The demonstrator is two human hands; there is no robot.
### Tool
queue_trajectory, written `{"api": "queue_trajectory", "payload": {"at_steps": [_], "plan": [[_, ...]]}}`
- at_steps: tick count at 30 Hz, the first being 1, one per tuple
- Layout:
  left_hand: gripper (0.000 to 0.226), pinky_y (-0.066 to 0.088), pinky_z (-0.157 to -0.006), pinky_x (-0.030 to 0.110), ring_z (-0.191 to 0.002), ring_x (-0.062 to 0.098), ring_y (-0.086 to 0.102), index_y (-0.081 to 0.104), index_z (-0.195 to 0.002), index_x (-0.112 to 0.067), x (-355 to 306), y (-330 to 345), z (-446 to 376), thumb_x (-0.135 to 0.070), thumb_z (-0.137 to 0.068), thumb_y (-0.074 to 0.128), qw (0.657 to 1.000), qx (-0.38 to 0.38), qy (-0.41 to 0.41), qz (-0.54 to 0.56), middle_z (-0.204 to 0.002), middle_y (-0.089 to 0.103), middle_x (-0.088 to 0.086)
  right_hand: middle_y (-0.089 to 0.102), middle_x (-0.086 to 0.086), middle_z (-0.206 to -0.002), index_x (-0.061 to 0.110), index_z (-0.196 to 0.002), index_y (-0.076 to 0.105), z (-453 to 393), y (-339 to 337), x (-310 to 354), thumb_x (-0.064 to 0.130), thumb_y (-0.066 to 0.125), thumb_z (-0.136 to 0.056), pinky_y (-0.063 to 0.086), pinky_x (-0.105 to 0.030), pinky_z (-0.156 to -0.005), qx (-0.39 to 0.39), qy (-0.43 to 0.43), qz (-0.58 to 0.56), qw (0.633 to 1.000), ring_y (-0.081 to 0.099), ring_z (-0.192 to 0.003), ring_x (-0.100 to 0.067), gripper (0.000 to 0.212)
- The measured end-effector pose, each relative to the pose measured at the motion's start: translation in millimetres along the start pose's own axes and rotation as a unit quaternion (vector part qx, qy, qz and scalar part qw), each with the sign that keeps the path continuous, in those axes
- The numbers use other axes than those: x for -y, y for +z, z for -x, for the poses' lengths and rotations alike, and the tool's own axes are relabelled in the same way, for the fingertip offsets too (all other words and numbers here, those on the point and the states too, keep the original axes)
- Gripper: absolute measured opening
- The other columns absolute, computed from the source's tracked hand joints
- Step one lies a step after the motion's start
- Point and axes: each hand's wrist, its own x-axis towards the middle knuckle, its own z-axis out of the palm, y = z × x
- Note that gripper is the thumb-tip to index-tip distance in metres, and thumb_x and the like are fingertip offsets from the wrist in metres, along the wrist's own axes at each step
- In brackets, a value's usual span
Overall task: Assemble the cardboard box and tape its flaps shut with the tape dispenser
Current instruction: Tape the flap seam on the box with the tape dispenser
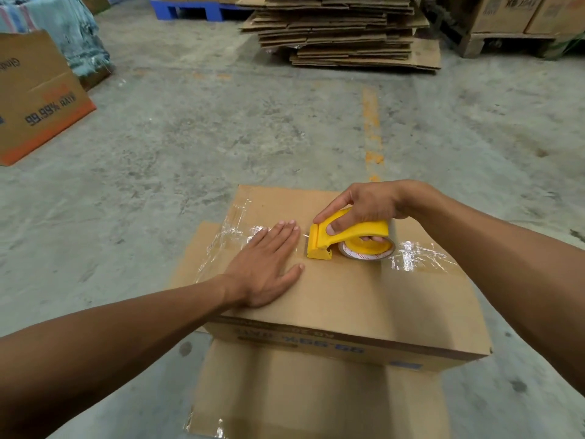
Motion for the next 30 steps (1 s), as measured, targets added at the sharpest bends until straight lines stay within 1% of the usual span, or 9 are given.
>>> {"api": "queue_trajectory", "payload": {"at_steps": [3, 7, 9, 13, 17, 21, 23, 26, 30], "plan": [[0.074, -0.006, -0.121, 0.033, -0.148, 0.008, -0.016, -0.009, -0.155, -0.023, 18, -5, 2, -0.062, -0.095, 0.012, 1.000, 0.004, -0.004, -0.010, -0.162, -0.012, -0.007, 0.072, 0.014, -0.077, 0.034, -0.116, 0.072, -11, 2, 10, 0.028, 0.077, -0.084, 0.048, -0.018, -0.041, -0.010, -0.008, -0.017, 1.000, 0.059, -0.047, -0.013, 0.033], [0.074, -0.003, -0.122, 0.034, -0.148, 0.007, -0.015, -0.009, -0.155, -0.027, 33, -5, 4, -0.064, -0.094, 0.010, 1.000, 0.006, -0.017, -0.015, -0.162, -0.011, -0.011, 0.073, -0.002, -0.086, 0.031, -0.119, 0.071, -22, 5, 20, 0.025, 0.076, -0.084, 0.049, -0.022, -0.039, -0.004, -0.013, -0.026, 1.000, 0.059, -0.049, -0.017, 0.036], [0.074, -0.003, -0.122, 0.034, -0.148, 0.007, -0.014, -0.009, -0.155, -0.028, 33, -4, 4, -0.065, -0.094, 0.010, 1.000, 0.002, -0.016, -0.012, -0.161, -0.011, -0.012, 0.073, 0.007, -0.078, 0.033, -0.120, 0.070, -20, 6, 20, 0.027, 0.076, -0.084, 0.049, -0.020, -0.041, -0.011, -0.009, -0.019, 1.000, 0.060, -0.052, -0.013, 0.036], [0.075, -0.004, -0.121, 0.032, -0.148, 0.006, -0.013, -0.008, -0.155, -0.028, 33, -3, 4, -0.066, -0.092, 0.008, 1.000, -0.006, -0.014, -0.016, -0.161, -0.010, -0.012, 0.067, 0.016, -0.095, 0.039, -0.121, 0.068, -13, 8, 15, 0.036, 0.075, -0.084, 0.045, -0.007, -0.047, -0.040, -0.018, 0.015, 0.999, 0.062, -0.052, 0.007, 0.038], [0.076, -0.002, -0.122, 0.034, -0.148, 0.007, -0.015, -0.010, -0.154, -0.027, 32, -5, 5, -0.067, -0.091, 0.005, 1.000, -0.001, -0.019, -0.018, -0.161, -0.012, -0.012, 0.069, 0.014, -0.106, 0.046, -0.115, 0.069, 9, -6, -8, 0.039, 0.077, -0.080, 0.052, -0.016, -0.066, -0.039, -0.001, 0.050, 0.998, 0.066, -0.073, 0.001, 0.037], [0.076, -0.005, -0.121, 0.033, -0.147, 0.007, -0.017, -0.011, -0.154, -0.027, 30, -5, 5, -0.067, -0.091, 0.003, 1.000, 0.002, -0.017, -0.024, -0.161, -0.014, -0.012, 0.071, 0.020, -0.073, 0.033, -0.119, 0.069, 58, -26, -51, 0.024, 0.075, -0.085, 0.045, -0.011, -0.043, -0.043, 0.051, 0.022, 0.998, 0.060, -0.046, 0.005, 0.036], [0.077, -0.007, -0.121, 0.034, -0.146, 0.008, -0.020, -0.012, -0.154, -0.026, 27, -3, 3, -0.066, -0.090, 0.002, 0.999, 0.003, -0.022, -0.030, -0.161, -0.015, -0.011, 0.069, 0.020, -0.063, 0.027, -0.123, 0.068, 73, -30, -62, 0.019, 0.073, -0.086, 0.043, -0.011, -0.038, -0.042, 0.064, -0.009, 0.997, 0.059, -0.041, 0.002, 0.038], [0.077, -0.012, -0.120, 0.036, -0.145, 0.013, -0.026, -0.016, -0.153, -0.020, 13, -6, -3, -0.061, -0.091, 0.002, 0.998, 0.028, -0.027, -0.043, -0.161, -0.020, -0.004, 0.067, 0.014, -0.078, 0.030, -0.122, 0.069, 72, -31, -65, 0.023, 0.075, -0.085, 0.042, -0.010, -0.037, -0.055, 0.067, 0.022, 0.996, 0.059, -0.042, 0.003, 0.038], [0.077, -0.012, -0.120, 0.038, -0.146, 0.016, -0.025, -0.014, -0.153, -0.011, -35, -12, -23, -0.057, -0.096, 0.009, 0.996, 0.067, 0.023, -0.052, -0.160, -0.021, 0.006, 0.065, 0.009, -0.085, 0.033, -0.120, 0.070, 68, -34, -65, 0.026, 0.077, -0.083, 0.046, -0.016, -0.038, -0.048, 0.065, 0.011, 0.997, 0.059, -0.042, 0.000, 0.038]]}}
